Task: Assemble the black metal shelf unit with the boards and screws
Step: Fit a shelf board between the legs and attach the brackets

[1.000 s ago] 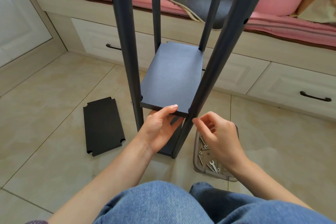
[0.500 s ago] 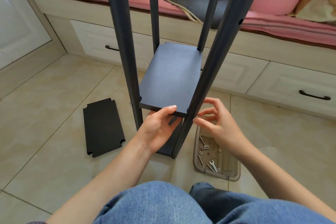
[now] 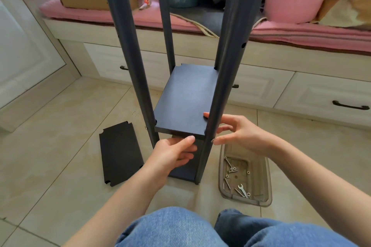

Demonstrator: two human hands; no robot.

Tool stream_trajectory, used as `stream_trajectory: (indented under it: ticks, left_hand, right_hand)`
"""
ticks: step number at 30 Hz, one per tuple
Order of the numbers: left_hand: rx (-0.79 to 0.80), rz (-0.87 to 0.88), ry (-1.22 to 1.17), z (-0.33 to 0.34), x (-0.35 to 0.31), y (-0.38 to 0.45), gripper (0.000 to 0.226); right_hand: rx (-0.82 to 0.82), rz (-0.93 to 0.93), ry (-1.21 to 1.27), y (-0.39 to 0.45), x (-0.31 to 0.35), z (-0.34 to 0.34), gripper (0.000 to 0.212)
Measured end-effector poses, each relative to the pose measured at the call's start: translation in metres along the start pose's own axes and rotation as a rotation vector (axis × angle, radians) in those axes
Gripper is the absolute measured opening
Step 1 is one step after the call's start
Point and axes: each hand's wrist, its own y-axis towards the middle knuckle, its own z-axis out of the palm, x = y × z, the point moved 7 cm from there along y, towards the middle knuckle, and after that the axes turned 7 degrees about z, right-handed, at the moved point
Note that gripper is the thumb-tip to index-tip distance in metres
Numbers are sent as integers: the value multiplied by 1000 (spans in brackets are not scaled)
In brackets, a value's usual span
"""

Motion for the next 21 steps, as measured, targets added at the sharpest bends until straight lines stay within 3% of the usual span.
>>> stream_trajectory:
  ticks: [2, 4, 6, 7, 10, 16, 18, 21]
  left_hand:
    - [-163, 203, 349, -14, -14, -10, 17]
    - [-299, 551, 576, -13, -43, -24, 15]
    - [-263, 835, 728, 5, -67, -31, 21]
    - [-204, 882, 820, 15, -71, -27, 37]
    - [-6, 861, 1022, 38, -71, -4, 76]
    - [85, 889, 1109, 48, -68, 18, 75]
    - [95, 886, 1130, 50, -64, 19, 73]
    - [89, 872, 1151, 51, -60, 20, 73]
  right_hand:
    - [-9, 18, -7, 0, -2, 0, 64]
    - [-12, 28, -14, 0, -3, 0, 66]
    - [-8, 22, -4, 0, -2, 0, 65]
    - [-7, 17, 10, 0, -1, 0, 65]
    - [27, -2, 95, -1, -1, -1, 60]
    - [79, 26, 244, -1, -9, -4, 61]
    - [6, 86, 391, 4, -16, -8, 62]
    - [-184, 248, 723, 18, -29, -10, 42]
